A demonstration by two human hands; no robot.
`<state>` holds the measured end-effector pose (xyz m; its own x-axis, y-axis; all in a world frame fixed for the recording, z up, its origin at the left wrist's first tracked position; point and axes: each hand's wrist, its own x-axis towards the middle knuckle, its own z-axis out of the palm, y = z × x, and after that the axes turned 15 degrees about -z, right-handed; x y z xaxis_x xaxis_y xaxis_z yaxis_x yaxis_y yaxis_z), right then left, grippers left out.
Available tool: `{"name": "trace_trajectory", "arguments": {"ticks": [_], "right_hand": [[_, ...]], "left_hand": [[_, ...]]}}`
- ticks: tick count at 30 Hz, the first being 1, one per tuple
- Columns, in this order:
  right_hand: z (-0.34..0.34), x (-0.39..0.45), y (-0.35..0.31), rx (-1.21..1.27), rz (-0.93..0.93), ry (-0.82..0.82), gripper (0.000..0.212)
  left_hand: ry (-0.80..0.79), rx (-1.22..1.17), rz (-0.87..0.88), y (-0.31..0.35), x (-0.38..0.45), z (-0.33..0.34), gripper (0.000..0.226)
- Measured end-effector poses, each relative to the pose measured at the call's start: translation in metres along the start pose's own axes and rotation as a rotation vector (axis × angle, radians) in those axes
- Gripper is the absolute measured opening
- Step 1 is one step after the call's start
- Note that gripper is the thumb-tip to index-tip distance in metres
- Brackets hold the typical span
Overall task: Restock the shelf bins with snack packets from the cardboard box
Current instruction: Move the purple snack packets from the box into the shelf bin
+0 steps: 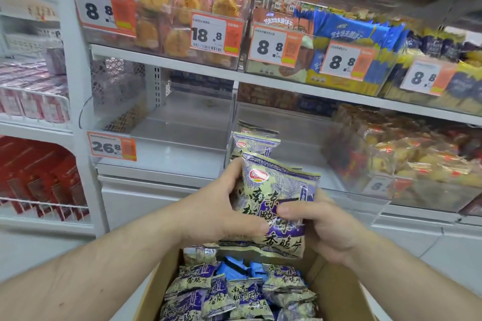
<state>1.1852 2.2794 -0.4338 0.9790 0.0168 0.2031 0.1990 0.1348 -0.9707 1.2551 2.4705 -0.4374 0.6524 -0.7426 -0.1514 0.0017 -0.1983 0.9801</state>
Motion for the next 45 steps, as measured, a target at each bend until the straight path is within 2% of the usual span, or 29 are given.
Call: {"name": "trace_trajectory", "arguments": {"ticks": [3, 7, 9, 11, 13, 20, 22, 24, 25, 28, 30, 34, 35, 36, 37, 38, 39, 41, 43, 45], "right_hand": [[-0.008, 0.019, -0.014, -0.112, -0.042, 0.039, 0.061], [-0.032, 0.058, -0.036, -0.191, -0.077, 0.187, 0.059], [-0.046, 0.082, -0.041, -0.215, -0.080, 0.249, 0.064], [-0.057, 0.103, -0.033, -0.229, -0.054, 0.286, 0.060], [-0.061, 0.119, -0.019, -0.291, -0.027, 0.292, 0.046], [-0.054, 0.139, 0.028, -0.497, 0.134, 0.000, 0.041], [-0.055, 0.142, 0.032, -0.600, 0.186, -0.061, 0.052], [-0.057, 0.143, 0.033, -0.780, 0.281, -0.116, 0.082], [-0.056, 0.142, 0.032, -0.857, 0.360, -0.138, 0.085], [-0.057, 0.143, 0.033, -0.851, 0.596, -0.198, 0.055], [-0.054, 0.142, 0.031, -0.813, 0.666, -0.215, 0.041], [-0.050, 0.136, 0.018, -0.861, 0.745, -0.305, 0.037], [-0.048, 0.134, 0.013, -0.878, 0.756, -0.315, 0.045], [-0.048, 0.131, 0.009, -0.893, 0.752, -0.309, 0.064], [-0.048, 0.129, 0.005, -0.908, 0.755, -0.292, 0.088], [-0.048, 0.126, 0.000, -0.930, 0.744, -0.248, 0.103], [-0.046, 0.121, -0.006, -0.965, 0.710, -0.193, 0.103], [-0.042, 0.104, -0.016, -1.058, 0.575, -0.037, 0.084], [-0.035, 0.082, -0.017, -1.171, 0.335, 0.180, 0.075], [-0.023, 0.055, -0.006, -1.251, -0.008, 0.380, 0.060]], "left_hand": [[0.168, 0.047, 0.108, 0.001, 0.004, -0.008, 0.089], [0.588, 0.061, 0.176, -0.004, 0.018, -0.021, 0.061], [0.712, 0.110, 0.134, -0.013, 0.030, -0.028, 0.059], [0.702, 0.172, 0.049, -0.021, 0.039, -0.031, 0.068], [0.635, 0.198, -0.008, -0.027, 0.045, -0.031, 0.079], [0.466, 0.233, 0.000, -0.038, 0.058, -0.025, 0.094], [0.476, 0.224, 0.010, -0.040, 0.060, -0.025, 0.093], [0.485, 0.230, 0.015, -0.042, 0.061, -0.026, 0.094], [0.491, 0.238, 0.021, -0.042, 0.061, -0.026, 0.095], [0.522, 0.272, 0.027, -0.043, 0.062, -0.023, 0.099], [0.540, 0.300, 0.022, -0.043, 0.063, -0.021, 0.102], [0.541, 0.321, 0.018, -0.041, 0.061, -0.019, 0.102], [0.578, 0.371, 0.020, -0.041, 0.059, -0.018, 0.099], [0.655, 0.470, 0.063, -0.040, 0.056, -0.016, 0.093], [0.744, 0.588, 0.166, -0.040, 0.054, -0.014, 0.084], [0.800, 0.685, 0.301, -0.040, 0.053, -0.013, 0.075], [0.809, 0.737, 0.423, -0.041, 0.052, -0.010, 0.066], [0.697, 0.775, 0.525, -0.045, 0.051, -0.003, 0.053], [0.533, 0.801, 0.475, -0.049, 0.049, 0.007, 0.045], [0.391, 0.833, 0.354, -0.057, 0.049, 0.015, 0.044]]}}
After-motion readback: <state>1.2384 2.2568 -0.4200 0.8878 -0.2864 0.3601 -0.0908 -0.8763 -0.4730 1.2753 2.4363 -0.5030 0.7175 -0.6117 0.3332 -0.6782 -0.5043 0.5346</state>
